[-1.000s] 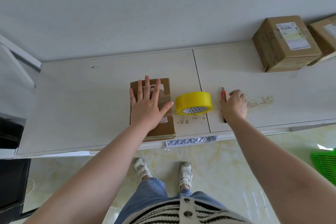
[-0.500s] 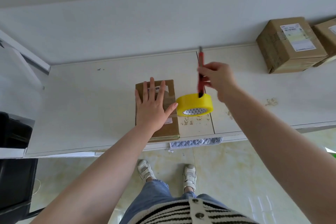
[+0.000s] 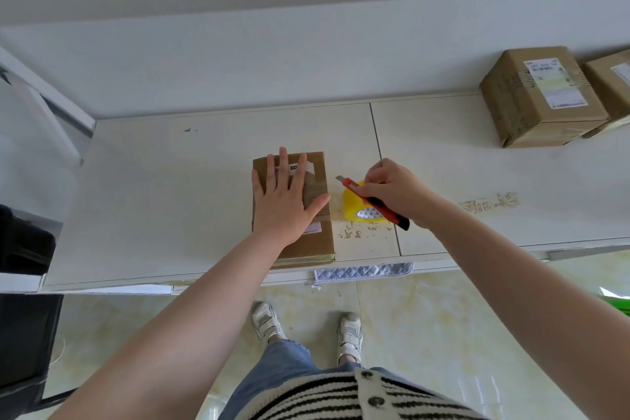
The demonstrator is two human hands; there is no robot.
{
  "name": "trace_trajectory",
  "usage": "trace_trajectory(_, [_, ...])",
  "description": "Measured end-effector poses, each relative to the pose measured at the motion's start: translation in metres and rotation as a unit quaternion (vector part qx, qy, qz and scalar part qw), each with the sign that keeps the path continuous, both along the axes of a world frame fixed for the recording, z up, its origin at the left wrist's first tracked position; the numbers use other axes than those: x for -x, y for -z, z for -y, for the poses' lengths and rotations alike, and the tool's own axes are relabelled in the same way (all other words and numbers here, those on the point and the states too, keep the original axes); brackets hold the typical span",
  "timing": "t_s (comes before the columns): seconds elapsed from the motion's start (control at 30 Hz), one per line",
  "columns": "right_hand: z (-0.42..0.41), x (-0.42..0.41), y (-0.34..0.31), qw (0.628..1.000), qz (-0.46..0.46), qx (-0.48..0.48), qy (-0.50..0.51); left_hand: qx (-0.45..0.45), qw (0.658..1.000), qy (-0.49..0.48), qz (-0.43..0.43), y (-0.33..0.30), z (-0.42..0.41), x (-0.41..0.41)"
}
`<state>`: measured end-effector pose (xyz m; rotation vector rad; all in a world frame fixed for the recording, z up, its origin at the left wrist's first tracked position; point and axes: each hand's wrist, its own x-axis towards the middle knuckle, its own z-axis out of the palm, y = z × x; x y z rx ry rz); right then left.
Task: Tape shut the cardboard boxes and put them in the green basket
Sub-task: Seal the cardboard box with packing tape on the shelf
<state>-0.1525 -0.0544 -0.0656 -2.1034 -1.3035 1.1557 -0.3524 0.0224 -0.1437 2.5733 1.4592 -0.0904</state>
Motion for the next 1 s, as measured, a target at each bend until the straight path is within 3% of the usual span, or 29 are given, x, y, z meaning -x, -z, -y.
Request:
trace_trajectory(0.37, [-0.005,0.001,-0.001,0.986,0.116,0.032,-0.118,0.040,0.999,0.004,-0.006,-0.004,-0.003,-0.001])
trace_trajectory(0.53, [-0.007,0.011,0.007,0.975,0.190,0.022,-0.111,0.047,0.999,0.005,-0.009,-0.006,-0.003,-0.001])
trace_trajectory(0.63, [-0.003,0.014,0.014,0.988,0.146,-0.042,-0.015,0.060,0.998,0.007,-0.019,-0.007,-0.004,-0.002])
trace_trajectory(0.7, [0.000,0.009,0.018,0.992,-0.004,-0.081,0.095,0.064,0.998,0.007,-0.026,-0.007,-0.005,-0.002])
trace_trajectory(0.77, [0.004,-0.007,0.018,0.949,-0.194,-0.119,0.219,0.067,0.997,0.007,-0.026,-0.006,-0.005,-0.001])
trace_trajectory(0.8, [0.007,-0.019,0.021,0.918,-0.241,-0.139,0.281,0.068,0.997,0.007,-0.025,-0.006,-0.006,-0.001])
trace_trajectory(0.87, [0.013,-0.048,0.037,0.891,-0.213,-0.139,0.375,0.069,0.997,0.008,-0.026,-0.004,-0.007,-0.001])
trace_trajectory(1.0, [0.038,-0.086,0.085,0.918,-0.055,-0.013,0.392,0.073,0.997,0.010,-0.029,-0.002,-0.007,-0.002])
